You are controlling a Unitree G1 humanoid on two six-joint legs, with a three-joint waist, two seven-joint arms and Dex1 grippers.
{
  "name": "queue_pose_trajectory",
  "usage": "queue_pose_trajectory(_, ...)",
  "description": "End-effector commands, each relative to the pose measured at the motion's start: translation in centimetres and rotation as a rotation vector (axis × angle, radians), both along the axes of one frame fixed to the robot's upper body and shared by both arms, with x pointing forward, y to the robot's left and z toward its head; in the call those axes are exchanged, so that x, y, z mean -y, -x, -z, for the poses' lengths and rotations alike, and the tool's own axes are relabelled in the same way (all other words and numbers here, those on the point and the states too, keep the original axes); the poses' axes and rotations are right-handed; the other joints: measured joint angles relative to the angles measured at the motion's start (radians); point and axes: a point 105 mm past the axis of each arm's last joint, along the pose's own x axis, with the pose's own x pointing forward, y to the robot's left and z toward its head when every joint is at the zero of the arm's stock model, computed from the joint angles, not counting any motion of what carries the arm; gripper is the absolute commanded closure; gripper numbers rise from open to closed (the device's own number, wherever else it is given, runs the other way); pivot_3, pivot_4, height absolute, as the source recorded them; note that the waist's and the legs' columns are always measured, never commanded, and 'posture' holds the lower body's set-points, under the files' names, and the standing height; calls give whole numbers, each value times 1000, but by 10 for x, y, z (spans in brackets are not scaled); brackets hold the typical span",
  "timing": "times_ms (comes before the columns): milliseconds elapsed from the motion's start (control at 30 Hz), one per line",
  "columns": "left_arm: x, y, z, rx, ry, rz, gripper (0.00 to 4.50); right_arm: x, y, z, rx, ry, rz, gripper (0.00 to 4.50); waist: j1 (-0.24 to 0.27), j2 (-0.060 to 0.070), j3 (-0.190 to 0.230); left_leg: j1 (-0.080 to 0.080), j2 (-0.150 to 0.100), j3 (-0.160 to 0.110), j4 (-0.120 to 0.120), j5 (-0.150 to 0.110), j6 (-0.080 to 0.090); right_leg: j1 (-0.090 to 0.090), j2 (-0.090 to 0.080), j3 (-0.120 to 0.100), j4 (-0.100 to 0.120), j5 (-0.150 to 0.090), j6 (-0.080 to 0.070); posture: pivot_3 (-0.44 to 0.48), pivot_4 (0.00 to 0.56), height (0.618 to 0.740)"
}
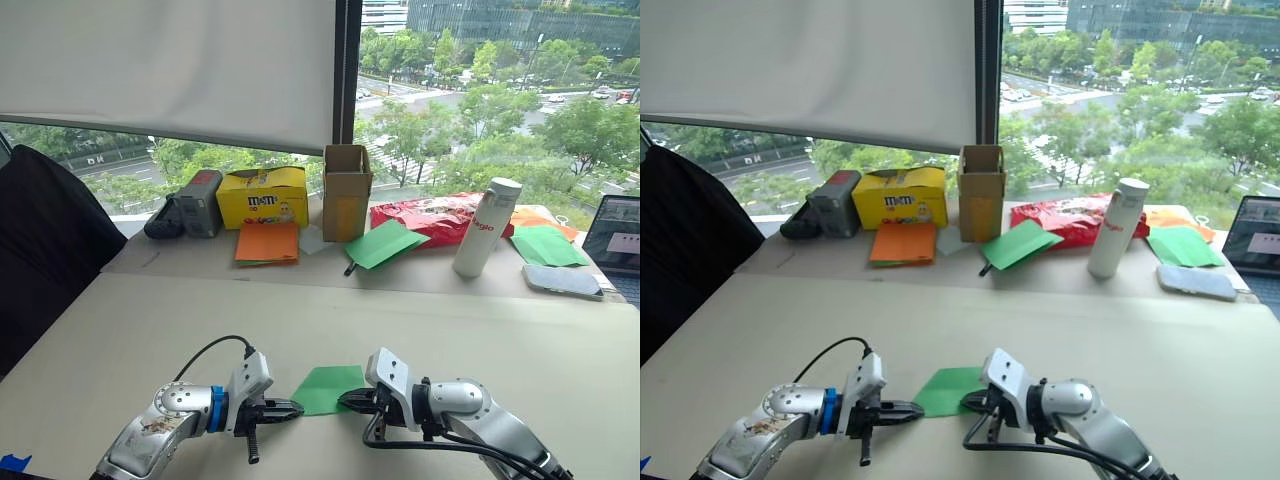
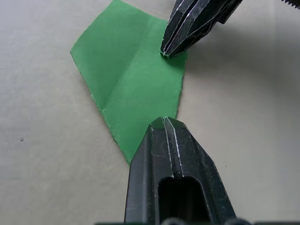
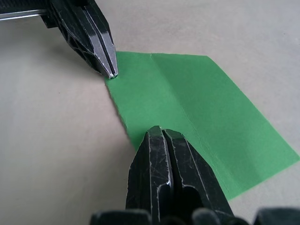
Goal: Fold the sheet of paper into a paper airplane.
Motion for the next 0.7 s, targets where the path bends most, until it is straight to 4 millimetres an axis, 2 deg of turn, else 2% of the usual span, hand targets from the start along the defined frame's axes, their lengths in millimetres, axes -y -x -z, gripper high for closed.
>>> queue_pose_trajectory(33,7,5,18,-67,-15,-47,4500,5,2,9,-38,32,15,4488,2,0,0,0,0,0,0,0,0,0,0,0,0,0,0,0,150,656)
queue_pose_trajectory(200,10,3,28,-111,12,-117,4500,12,-4,3,-4,37,26,4488,5,1,-1,0,0,0,0,0,0,0,0,0,0,0,0,0,150,656)
queue_pose_trajectory(333,10,5,33,-137,37,-145,4500,20,-15,-16,4,-28,65,4488,9,1,-1,0,-1,1,0,0,0,0,0,0,0,0,0,0,150,656)
queue_pose_trajectory(433,11,6,36,-142,44,-148,4500,34,-28,-29,-12,-64,100,3684,11,1,-1,-1,-1,1,0,0,0,0,0,0,-1,0,0,0,150,656)
queue_pose_trajectory(600,12,4,37,-93,27,-114,4500,44,-48,-41,-108,-127,147,1953,11,2,-1,0,-1,1,0,0,0,0,0,1,0,0,-1,0,150,656)
queue_pose_trajectory(700,14,4,39,-81,13,-93,4500,43,-48,-37,-211,-141,106,1953,13,3,-2,-1,-1,1,0,0,0,0,0,1,0,0,-1,0,150,656)
